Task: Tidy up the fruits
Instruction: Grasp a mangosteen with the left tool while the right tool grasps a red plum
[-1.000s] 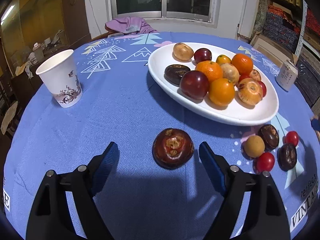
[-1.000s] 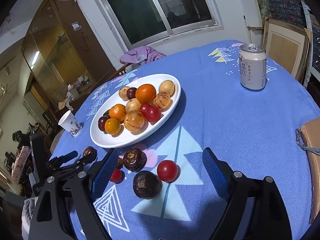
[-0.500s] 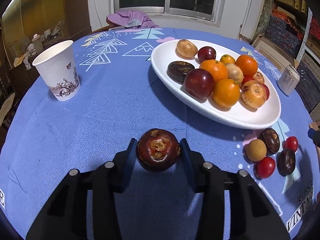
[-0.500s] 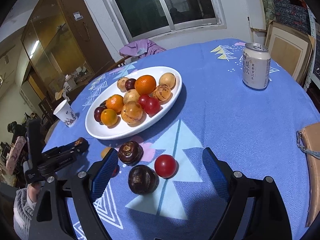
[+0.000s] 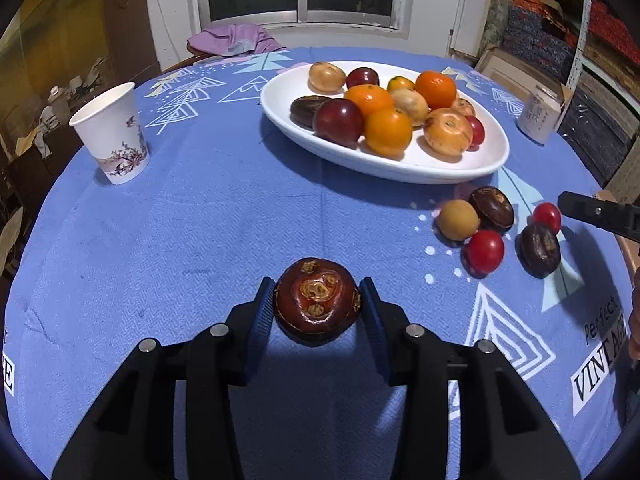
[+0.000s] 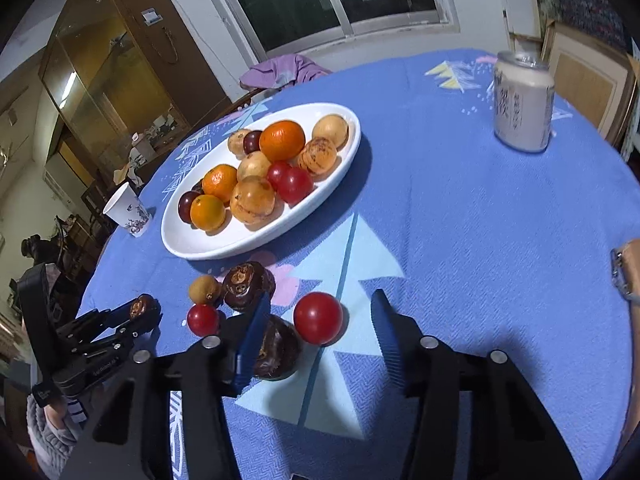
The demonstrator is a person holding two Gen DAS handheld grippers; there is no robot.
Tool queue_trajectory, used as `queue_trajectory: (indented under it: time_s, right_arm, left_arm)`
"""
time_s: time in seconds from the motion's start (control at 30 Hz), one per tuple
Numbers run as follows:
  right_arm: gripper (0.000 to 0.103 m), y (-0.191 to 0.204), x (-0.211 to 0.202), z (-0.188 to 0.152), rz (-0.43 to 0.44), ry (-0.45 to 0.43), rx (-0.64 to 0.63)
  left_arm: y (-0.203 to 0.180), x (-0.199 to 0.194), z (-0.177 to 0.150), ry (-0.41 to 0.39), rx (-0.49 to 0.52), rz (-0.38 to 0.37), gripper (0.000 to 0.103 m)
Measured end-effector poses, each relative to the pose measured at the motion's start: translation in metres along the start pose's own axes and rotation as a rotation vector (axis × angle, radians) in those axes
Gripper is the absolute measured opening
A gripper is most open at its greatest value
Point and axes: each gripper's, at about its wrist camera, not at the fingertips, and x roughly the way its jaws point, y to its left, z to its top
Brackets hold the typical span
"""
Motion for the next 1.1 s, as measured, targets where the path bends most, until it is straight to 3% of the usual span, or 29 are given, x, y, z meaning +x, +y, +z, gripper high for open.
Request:
queue_trajectory:
  time_s: [0.23,0.27,0.47,0.87,1.1]
  right_arm:
    - [0.051,0.007,0.008,-0.005,-0.023,0.004,-0.018]
    - [0.044,0.007,0.009,-0.006,-0.030,0.008,-0.017]
    - [0.031,0.007,0.012,-0.008,-0.038,-0.004,-0.018]
    - [0.029,0.016,0.011,-0.010,-0.109,-0.028,-0.084]
    - [0.029,0.017,-0.006,-0.006,-0.082,-0.074,-0.078]
  left_arm:
    - [-0.001,0.002,0.001,-0.003,0.002,0.005,0.043]
    - [-0.002,0.002,0.000,-0.006,0.010,0.013,0.043]
    - [-0.004,0.003,0.000,-0.011,0.020,0.026,0.043]
    - [-0.001,0.004,0.001,-0.014,0.001,0.005,0.044]
    - [-0.002,-0.003,0.004,-0.054,0.006,0.006,0.043]
